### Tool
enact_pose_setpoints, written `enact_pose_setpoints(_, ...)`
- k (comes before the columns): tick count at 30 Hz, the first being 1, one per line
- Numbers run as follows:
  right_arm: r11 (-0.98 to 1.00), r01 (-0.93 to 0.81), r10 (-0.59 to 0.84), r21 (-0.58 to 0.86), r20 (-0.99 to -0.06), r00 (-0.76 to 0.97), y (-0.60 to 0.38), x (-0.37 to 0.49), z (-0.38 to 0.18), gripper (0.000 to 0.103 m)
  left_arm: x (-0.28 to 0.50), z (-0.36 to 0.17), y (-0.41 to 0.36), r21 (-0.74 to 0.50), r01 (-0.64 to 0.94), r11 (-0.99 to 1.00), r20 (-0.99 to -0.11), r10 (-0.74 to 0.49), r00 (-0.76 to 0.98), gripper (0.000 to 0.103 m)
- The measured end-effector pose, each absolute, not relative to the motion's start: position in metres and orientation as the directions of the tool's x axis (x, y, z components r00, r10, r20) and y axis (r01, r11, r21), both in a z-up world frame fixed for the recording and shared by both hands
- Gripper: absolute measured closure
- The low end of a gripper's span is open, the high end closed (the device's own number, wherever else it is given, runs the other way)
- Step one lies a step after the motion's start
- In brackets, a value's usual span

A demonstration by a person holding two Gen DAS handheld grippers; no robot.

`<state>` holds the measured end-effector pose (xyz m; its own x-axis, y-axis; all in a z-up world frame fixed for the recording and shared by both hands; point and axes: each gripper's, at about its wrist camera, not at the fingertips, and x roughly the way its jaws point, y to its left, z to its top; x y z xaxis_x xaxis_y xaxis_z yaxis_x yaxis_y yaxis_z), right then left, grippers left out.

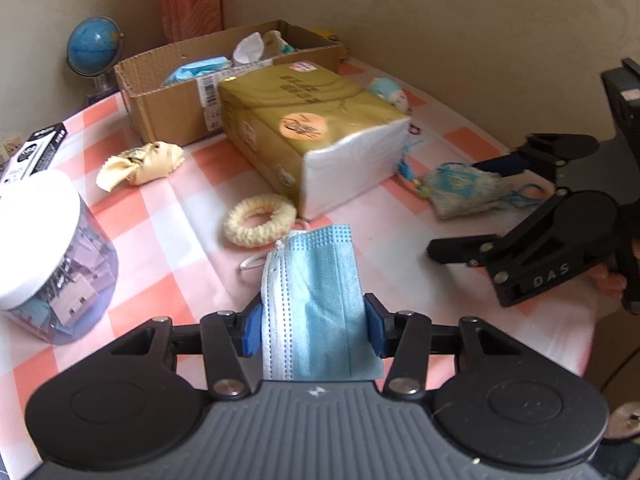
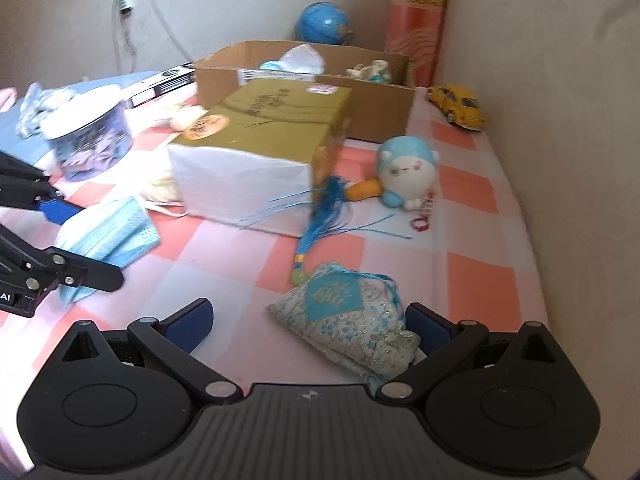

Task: Organize soft objects
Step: 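Lower the right tool over the blue floral pouch and close on it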

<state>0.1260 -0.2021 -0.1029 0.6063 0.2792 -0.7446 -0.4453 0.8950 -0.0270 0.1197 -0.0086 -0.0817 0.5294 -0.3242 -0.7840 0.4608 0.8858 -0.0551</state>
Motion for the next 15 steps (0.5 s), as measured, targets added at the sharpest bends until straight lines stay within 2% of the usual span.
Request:
enact_pose_setpoints(4,0.865,-0.501,0.314,-0.026,-0.751,0.581,-0.194,0.120,-0.102,0.000,0.115,-0.082,-0.008,-0.061,0.477,0.877,-0.785,-0.337,0.520,0.054)
enact_pose_setpoints(11,0.868,-0.496,0.296,-0.042,-0.758,0.581,-0.195,0.130,-0.099,0.002,0.116,-0.082,-0.003,-0.072,0.470,0.880,-0.777,-0.345,0.527,0.054)
enact_pose_setpoints(14,0.868,-0.493,0.283,-0.059,-0.758,0.588,-0.195,0.130,-0.096,0.012,0.116,-0.083,-0.003,-0.074,0.469,0.880,-0.773,-0.348,0.531,0.054)
enact_pose_setpoints(15,0.868,-0.493,0.279,-0.063,-0.758,0.589,-0.195,0.128,-0.094,0.018,0.116,-0.083,-0.002,-0.074,0.470,0.880,-0.772,-0.349,0.531,0.054)
